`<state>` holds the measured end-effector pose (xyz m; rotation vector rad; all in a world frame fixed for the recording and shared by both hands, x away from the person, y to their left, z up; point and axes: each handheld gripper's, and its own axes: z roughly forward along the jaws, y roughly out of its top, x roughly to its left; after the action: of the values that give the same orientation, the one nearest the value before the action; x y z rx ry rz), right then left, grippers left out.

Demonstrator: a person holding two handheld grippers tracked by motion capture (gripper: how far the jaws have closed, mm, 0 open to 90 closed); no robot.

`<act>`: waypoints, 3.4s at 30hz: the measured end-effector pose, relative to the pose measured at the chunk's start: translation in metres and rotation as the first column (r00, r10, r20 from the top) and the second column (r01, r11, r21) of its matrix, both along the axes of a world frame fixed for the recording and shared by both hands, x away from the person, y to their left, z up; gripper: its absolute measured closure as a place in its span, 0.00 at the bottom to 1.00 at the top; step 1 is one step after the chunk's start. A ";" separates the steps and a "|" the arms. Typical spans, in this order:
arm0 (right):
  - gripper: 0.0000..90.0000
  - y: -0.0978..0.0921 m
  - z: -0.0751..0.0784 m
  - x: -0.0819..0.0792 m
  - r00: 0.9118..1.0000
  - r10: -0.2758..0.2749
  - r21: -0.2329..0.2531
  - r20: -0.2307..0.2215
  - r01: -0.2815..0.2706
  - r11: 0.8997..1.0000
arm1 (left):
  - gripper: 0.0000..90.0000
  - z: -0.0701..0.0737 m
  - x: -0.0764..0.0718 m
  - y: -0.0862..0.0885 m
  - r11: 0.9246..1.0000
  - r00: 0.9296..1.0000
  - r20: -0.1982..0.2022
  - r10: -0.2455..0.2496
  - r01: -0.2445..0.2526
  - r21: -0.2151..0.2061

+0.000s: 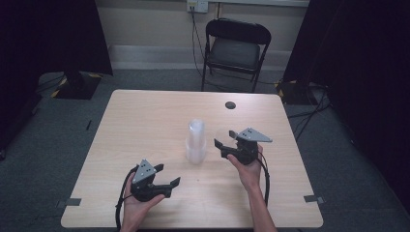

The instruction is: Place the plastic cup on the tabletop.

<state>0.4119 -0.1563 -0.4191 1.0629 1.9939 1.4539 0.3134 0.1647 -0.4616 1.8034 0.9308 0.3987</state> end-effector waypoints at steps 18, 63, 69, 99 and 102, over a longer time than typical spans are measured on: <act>0.33 0.001 0.001 0.041 0.999 -0.037 -0.001 0.000 0.037 0.999 | 0.17 -0.006 -0.002 -0.004 1.000 1.000 -0.010 -0.007 0.007 -0.013; 0.33 0.000 -0.052 0.066 0.993 -0.099 -0.055 -0.066 0.095 0.994 | 0.18 -0.009 -0.007 0.000 0.999 1.000 -0.007 -0.028 0.028 -0.025; 0.33 -0.003 -0.052 0.062 0.994 -0.088 -0.072 -0.066 0.083 0.994 | 0.18 -0.009 -0.007 0.001 0.999 1.000 -0.010 -0.024 0.023 -0.031; 0.20 -0.013 -0.059 0.054 0.980 -0.096 -0.038 -0.176 0.091 0.995 | 0.18 -0.006 -0.004 0.005 1.000 1.000 -0.020 0.011 -0.011 -0.017; 0.20 -0.014 -0.058 0.051 0.980 -0.099 -0.043 -0.172 0.093 0.995 | 0.18 -0.004 -0.002 0.005 1.000 1.000 -0.013 0.021 -0.021 -0.012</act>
<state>0.4629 -0.1706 -0.4767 1.2919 2.0460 1.3113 0.3113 0.1696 -0.4660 1.7889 0.9601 0.3941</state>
